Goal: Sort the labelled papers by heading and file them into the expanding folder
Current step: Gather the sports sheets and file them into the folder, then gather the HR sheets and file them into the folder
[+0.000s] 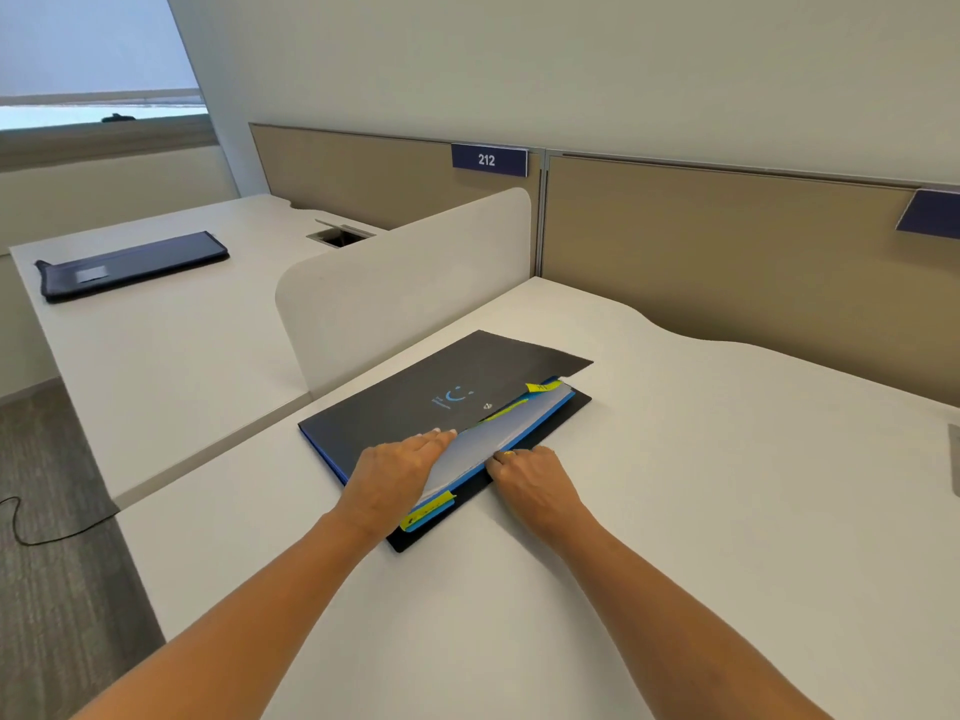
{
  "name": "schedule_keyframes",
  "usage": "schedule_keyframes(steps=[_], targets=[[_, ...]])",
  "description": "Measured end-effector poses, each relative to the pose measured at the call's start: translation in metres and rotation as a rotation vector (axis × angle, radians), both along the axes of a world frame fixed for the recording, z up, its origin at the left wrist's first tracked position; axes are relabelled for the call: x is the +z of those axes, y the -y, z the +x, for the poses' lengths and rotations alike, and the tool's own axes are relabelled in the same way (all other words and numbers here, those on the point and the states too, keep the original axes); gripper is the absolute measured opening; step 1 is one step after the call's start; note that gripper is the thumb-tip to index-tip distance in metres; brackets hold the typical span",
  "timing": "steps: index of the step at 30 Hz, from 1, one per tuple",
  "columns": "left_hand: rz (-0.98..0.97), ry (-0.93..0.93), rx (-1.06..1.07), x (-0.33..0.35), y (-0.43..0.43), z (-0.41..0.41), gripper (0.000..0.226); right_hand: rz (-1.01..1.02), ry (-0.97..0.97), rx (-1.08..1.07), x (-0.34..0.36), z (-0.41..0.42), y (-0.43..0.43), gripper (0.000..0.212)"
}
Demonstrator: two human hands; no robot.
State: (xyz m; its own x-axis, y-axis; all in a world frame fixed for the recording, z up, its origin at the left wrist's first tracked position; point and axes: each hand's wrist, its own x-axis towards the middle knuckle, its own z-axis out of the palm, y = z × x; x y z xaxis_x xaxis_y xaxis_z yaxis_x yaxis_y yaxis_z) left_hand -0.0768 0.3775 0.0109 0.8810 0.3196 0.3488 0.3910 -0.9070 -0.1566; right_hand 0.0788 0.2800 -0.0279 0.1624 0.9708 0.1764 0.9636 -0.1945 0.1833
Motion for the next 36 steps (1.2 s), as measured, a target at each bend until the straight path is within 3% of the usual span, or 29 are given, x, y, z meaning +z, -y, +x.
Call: schedule_keyframes(steps=[3, 8, 16, 23, 28, 36], targets=[[-0.061, -0.044, 0.087, -0.009, 0.014, 0.000, 0.069, 0.056, -0.086, -0.010, -0.011, 0.001, 0.010, 0.037], [-0.204, -0.193, 0.250, -0.017, 0.037, 0.006, 0.049, 0.206, -0.147, -0.036, -0.019, 0.004, 0.028, 0.031], [-0.324, -0.161, 0.345, -0.030, 0.054, 0.011, 0.045, 0.280, -0.166, -0.087, -0.016, -0.005, 0.056, 0.034], [-0.440, -0.084, 0.226, -0.034, 0.097, 0.018, 0.048, 0.316, -0.306, -0.183, -0.019, -0.019, 0.101, 0.051], [-0.621, -0.093, 0.089, -0.037, 0.153, 0.038, 0.050, 0.157, -0.484, -0.480, -0.008, -0.024, 0.162, 0.043], [-0.603, -0.275, -0.158, -0.034, 0.250, 0.070, 0.057, 0.185, -0.573, -0.894, 0.000, -0.019, 0.290, 0.045]])
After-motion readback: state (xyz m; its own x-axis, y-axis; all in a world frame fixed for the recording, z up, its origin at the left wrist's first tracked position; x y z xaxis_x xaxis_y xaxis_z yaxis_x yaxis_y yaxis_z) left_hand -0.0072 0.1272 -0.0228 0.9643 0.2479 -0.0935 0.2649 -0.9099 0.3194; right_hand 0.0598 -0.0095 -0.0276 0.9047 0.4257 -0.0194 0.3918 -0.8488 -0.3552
